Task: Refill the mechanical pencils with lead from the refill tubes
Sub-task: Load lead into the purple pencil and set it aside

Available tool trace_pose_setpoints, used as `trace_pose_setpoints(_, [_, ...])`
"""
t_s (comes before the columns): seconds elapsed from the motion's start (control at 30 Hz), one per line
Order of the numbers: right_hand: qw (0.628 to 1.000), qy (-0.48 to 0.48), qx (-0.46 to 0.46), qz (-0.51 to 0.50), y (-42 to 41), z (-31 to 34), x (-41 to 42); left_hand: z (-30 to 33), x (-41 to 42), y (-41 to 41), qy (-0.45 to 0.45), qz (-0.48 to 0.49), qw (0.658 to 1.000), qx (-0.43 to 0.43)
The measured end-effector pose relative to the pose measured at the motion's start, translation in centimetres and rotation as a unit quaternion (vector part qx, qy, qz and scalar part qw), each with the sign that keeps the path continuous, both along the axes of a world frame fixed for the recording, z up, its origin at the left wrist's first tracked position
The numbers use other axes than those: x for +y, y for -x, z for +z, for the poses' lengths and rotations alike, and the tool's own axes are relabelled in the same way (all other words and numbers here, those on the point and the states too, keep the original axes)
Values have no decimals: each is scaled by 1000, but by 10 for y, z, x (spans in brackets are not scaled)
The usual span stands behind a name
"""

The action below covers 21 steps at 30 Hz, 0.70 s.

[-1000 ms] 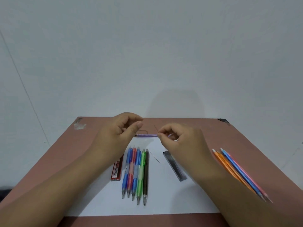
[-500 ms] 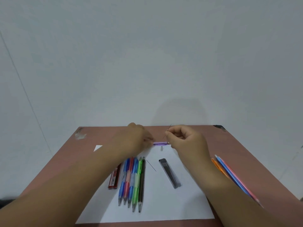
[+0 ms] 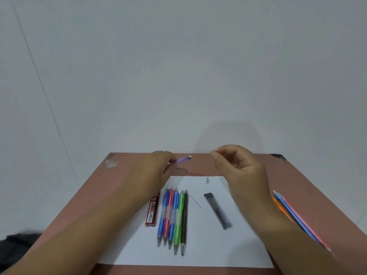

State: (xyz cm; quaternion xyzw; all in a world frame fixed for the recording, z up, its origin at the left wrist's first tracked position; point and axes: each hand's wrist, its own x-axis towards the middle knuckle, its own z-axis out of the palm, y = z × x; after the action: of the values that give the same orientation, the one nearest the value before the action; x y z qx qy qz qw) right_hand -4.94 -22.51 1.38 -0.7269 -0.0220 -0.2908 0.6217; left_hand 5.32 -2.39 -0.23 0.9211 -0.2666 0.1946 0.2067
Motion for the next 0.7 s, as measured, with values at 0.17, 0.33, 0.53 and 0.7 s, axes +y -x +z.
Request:
trace_pose_setpoints(0.17, [995,18,-46,82,9,0,18,-10,4,12,81,-57,993,-65])
trace_pose_setpoints(0.33, [989,19,-103,106,13,1,27,-15,-5,18,153,-134,976,-71])
trace_pose_setpoints(0.53, [986,22,-129,103,11,0,27,-15,1,11,152,-174,967,-108])
trace_pose_setpoints(0.7, [984,19,-137,115,11,1,30,-12,5,8,130,-161,970,-129])
